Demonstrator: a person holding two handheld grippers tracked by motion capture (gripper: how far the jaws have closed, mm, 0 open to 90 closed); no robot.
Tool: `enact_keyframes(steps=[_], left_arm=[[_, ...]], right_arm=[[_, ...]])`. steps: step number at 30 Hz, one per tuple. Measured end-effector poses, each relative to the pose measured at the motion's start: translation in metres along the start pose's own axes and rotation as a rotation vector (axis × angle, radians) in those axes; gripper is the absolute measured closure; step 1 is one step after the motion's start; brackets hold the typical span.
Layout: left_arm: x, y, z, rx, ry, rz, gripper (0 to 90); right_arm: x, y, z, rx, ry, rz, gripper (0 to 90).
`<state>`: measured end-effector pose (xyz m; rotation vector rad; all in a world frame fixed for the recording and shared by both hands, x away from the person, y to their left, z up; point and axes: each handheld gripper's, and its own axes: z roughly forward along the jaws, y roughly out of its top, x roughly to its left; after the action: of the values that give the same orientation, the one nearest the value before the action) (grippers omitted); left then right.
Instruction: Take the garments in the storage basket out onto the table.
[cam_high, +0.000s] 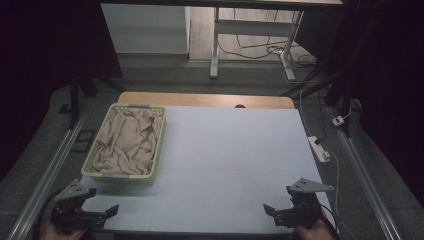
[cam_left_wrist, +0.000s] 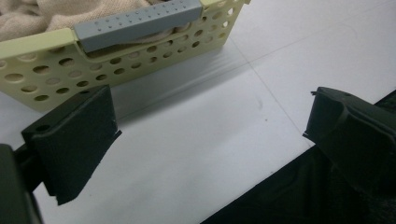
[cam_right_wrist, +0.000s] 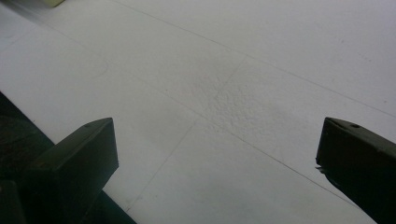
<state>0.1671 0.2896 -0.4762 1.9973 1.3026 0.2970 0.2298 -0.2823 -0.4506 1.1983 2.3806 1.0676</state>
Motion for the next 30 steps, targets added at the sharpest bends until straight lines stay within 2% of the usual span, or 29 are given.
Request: enact_keyframes(steps=[4,12,18,22,25,30], left_arm=[[0.0003,-0.0003,0.0,0.004,-0.003,-0.004,2.8],[0.0007,0.0002,0.0009,0.016,-0.008,-0.006,1.7],[0.005,0.0001,0.0009,0.017,-0.023,-0.043,0.3],[0.0073,0.0002,0.0009,0.017,-0.047,-0.052,0.0],[0.0077,0.0004,0.0008,0.017,-0.049,-0.057,0.0],[0.0064,0.0011,-0.0012,-0.027,-0.057,-0.033,0.0]], right_arm=[[-0.0015,0.0006,0.0004,0.001,0.017,0.008,0.0],[-0.0012,0.0009,0.0017,0.016,0.037,-0.005,0.0],[-0.0016,0.0009,0.0018,0.016,0.045,-0.004,0.0],[-0.0015,0.0009,0.0018,0.017,0.046,-0.005,0.0],[-0.0014,0.0009,0.002,0.017,0.047,-0.006,0.0],[-0.0013,0.0009,0.0022,0.019,0.049,-0.007,0.0]])
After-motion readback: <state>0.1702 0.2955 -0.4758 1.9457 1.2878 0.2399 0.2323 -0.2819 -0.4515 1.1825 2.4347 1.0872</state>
